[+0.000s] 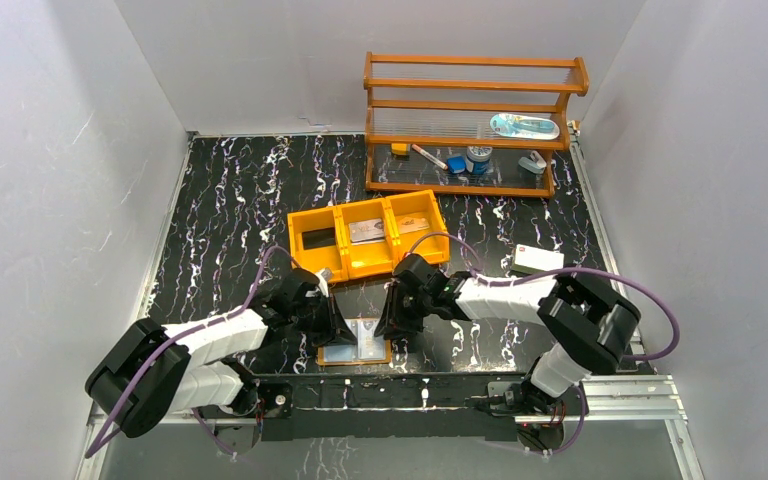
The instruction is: Take the credit cards out of the card holder
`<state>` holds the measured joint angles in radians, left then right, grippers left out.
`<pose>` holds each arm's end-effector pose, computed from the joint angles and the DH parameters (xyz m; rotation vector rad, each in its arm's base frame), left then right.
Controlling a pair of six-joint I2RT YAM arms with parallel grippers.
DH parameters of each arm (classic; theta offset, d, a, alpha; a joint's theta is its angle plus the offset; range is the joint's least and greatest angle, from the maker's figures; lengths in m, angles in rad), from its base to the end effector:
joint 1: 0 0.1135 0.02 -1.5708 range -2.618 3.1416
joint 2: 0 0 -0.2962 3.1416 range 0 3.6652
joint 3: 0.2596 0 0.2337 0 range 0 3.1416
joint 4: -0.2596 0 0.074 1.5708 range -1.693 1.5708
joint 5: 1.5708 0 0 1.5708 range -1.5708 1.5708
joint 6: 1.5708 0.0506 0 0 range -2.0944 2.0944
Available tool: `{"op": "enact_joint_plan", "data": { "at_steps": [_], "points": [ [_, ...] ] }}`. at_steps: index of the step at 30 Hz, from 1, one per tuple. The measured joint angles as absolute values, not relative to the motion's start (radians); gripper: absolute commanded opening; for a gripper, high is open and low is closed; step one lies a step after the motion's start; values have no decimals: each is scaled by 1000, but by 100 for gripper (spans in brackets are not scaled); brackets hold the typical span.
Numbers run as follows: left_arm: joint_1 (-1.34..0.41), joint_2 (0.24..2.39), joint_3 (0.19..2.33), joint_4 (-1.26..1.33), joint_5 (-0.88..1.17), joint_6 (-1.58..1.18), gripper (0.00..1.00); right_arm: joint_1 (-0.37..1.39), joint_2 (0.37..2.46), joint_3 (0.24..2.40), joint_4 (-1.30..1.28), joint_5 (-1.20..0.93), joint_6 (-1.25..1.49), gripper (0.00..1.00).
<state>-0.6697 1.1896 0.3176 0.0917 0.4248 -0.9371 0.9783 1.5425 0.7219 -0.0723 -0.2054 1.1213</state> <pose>0.1332 -0.1321 0.1696 -0.1162 2.6424 -1.1854 0.1517 0.2438 0.1890 0.0987 2.8048 1.0015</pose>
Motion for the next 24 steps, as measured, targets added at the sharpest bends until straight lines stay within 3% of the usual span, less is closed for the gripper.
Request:
{"op": "enact_joint_plan", "data": {
  "at_steps": [5,10,15,20,24],
  "points": [
    [-670,1189,327,76,423,-930,19,978,1564,722,-75,-205,1125,38],
    [-670,1174,342,51,418,-917,31,978,1565,713,-63,-205,1128,27],
    [-670,1188,344,68,425,-920,31,978,1578,703,-46,-217,1132,17],
    [-665,1221,333,128,457,-947,31,972,1590,703,-30,-244,1129,17],
    [-655,1234,310,185,484,-975,23,968,1592,703,-30,-255,1126,17]
  ]
}}
